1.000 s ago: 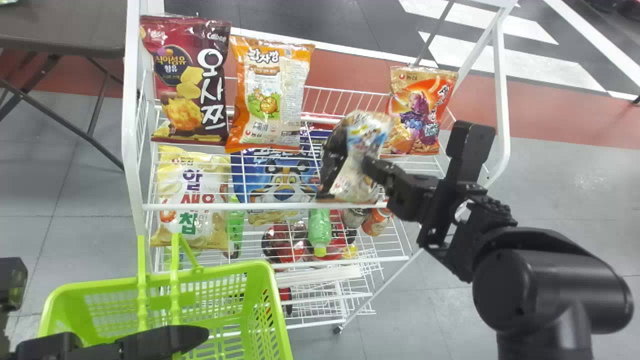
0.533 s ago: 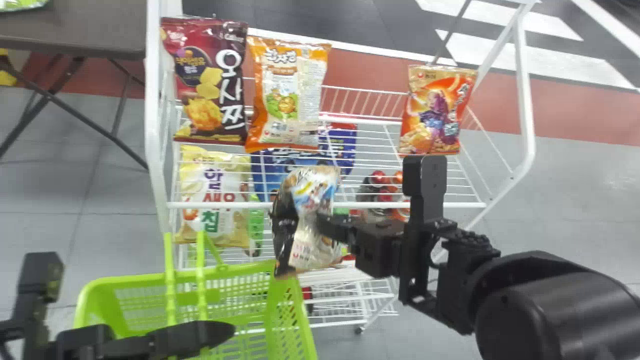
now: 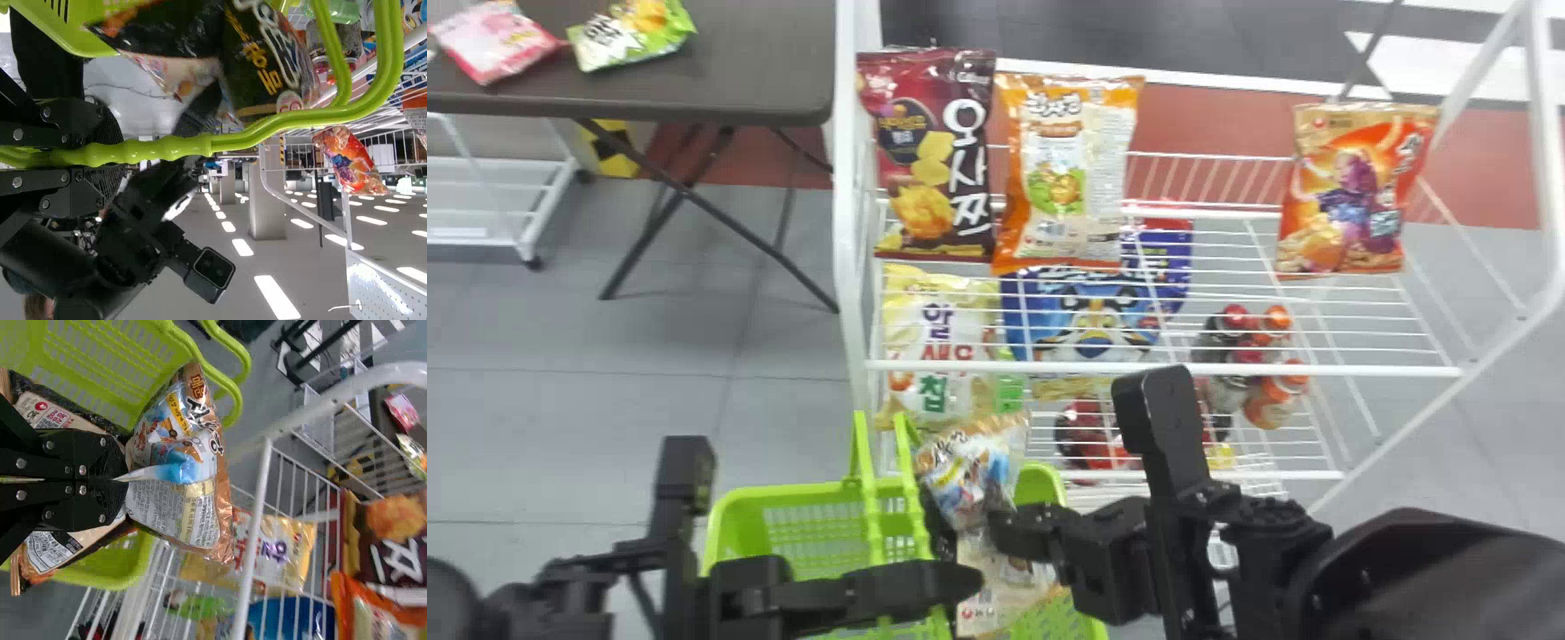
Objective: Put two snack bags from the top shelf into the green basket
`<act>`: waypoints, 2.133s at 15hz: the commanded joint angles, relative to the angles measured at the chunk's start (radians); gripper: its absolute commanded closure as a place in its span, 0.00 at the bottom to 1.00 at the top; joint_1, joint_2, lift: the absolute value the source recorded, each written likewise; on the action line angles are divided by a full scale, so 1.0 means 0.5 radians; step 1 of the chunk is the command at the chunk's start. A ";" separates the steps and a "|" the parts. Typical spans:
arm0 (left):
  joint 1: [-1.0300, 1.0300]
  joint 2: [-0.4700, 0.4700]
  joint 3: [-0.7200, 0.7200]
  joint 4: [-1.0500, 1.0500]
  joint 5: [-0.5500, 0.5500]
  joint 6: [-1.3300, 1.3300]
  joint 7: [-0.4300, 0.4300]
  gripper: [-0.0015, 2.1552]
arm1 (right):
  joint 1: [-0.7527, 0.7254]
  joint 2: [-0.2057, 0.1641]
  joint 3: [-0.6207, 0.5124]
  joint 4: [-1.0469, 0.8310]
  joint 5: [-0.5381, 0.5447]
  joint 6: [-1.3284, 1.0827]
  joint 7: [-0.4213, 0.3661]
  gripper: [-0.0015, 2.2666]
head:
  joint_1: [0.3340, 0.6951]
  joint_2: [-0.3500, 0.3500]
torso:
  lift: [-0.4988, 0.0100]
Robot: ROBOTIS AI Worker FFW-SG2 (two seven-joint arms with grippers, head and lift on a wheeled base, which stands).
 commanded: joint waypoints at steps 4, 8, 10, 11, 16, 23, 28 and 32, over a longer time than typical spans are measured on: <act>0.000 0.001 0.006 0.001 0.000 0.008 -0.012 1.00 | 0.001 0.008 0.117 0.236 -0.003 -0.056 0.052 0.25 | 1.00 0.53 | 0.98; 0.000 -0.002 0.006 0.019 0.000 0.008 -0.021 1.00 | 0.023 -0.002 -0.009 0.233 0.040 -0.167 0.079 0.03 | 1.00 0.53 | 0.98; 0.000 -0.002 0.006 0.028 0.000 0.008 -0.024 1.00 | 0.050 0.001 -0.193 0.239 0.003 -0.455 0.171 0.03 | 1.00 0.49 | 0.98; 0.000 -0.002 0.003 0.032 -0.003 0.008 -0.027 1.00 | 0.050 0.001 -0.291 0.249 -0.003 -0.578 0.174 0.04 | 1.00 0.46 | 0.98; 0.000 -0.005 0.000 0.047 -0.006 0.008 -0.034 1.00 | -0.082 0.001 -0.739 0.371 -0.003 -0.829 0.131 0.04 | 1.00 0.22 | 0.98; 0.000 0.004 -0.003 0.035 -0.003 0.008 -0.027 1.00 | -0.548 -0.115 -1.077 1.000 -0.037 -1.210 0.181 0.03 | 1.00 0.00 | 0.98; 0.000 0.010 0.000 0.041 0.000 0.008 -0.030 1.00 | -0.861 -0.244 -1.123 1.448 0.031 -1.376 0.181 0.02 | 1.00 0.00 | 0.98; -0.012 0.010 0.000 0.047 0.000 0.008 -0.027 1.00 | -1.122 -0.333 -1.123 1.786 0.126 -1.418 0.181 0.02 | 1.00 0.00 | 0.98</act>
